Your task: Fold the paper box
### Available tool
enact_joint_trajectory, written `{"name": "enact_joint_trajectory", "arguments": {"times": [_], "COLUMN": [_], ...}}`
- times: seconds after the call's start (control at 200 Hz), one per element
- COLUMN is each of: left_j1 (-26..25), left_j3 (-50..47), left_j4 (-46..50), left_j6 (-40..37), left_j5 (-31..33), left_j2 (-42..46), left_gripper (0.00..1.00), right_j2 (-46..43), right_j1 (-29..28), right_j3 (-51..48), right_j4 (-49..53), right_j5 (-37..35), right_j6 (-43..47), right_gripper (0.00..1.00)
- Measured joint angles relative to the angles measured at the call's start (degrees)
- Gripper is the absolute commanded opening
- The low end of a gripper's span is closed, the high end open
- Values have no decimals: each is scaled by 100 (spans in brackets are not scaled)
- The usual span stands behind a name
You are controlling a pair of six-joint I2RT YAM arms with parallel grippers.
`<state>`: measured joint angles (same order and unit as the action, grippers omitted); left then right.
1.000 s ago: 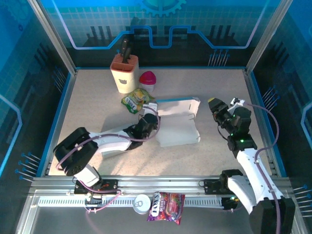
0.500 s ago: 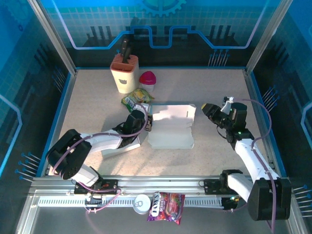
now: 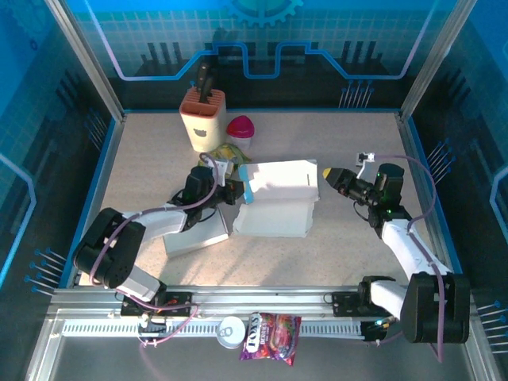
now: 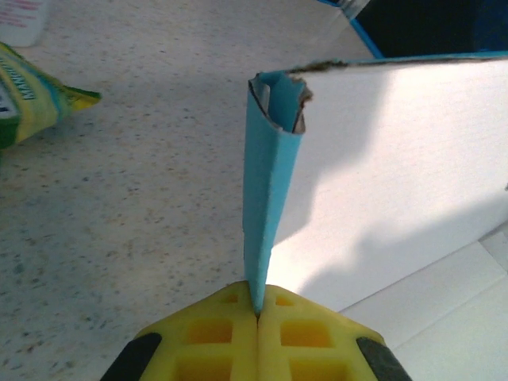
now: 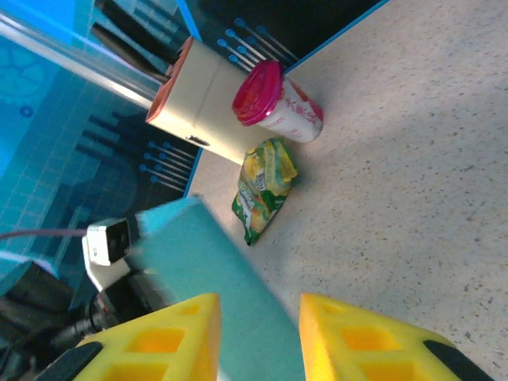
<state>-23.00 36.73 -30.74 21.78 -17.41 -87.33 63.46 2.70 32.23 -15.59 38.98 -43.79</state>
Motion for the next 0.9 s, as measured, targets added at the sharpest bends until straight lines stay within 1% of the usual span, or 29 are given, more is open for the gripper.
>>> {"name": "enact_joint_trajectory", "arguments": {"times": [0.175, 0.355, 0.45, 0.645, 0.9], "left_j1": [293, 363, 376, 378, 382], "left_j3": [153, 249, 289, 304, 369], "left_j4": [-116, -105, -103, -105, -92], "left_j6": [282, 382, 387, 389, 448], "left_j5": [-758, -1156, -1263, -1355, -1399], "left_j2": [-61, -140, -210, -326, -393], "left_gripper": [0, 0, 0, 0, 0], "right_j2": [76, 85, 31, -90, -376], "right_j1": [76, 140, 140, 140, 138], "right_j3": [28, 22, -37, -52, -181], "right_j4": [-9, -385, -570, -605, -673], "right_j5": [310, 761, 911, 1095, 1128], "right_j6": [295, 313, 291, 295, 299], "right_gripper": [35, 39, 40, 39, 37]}}
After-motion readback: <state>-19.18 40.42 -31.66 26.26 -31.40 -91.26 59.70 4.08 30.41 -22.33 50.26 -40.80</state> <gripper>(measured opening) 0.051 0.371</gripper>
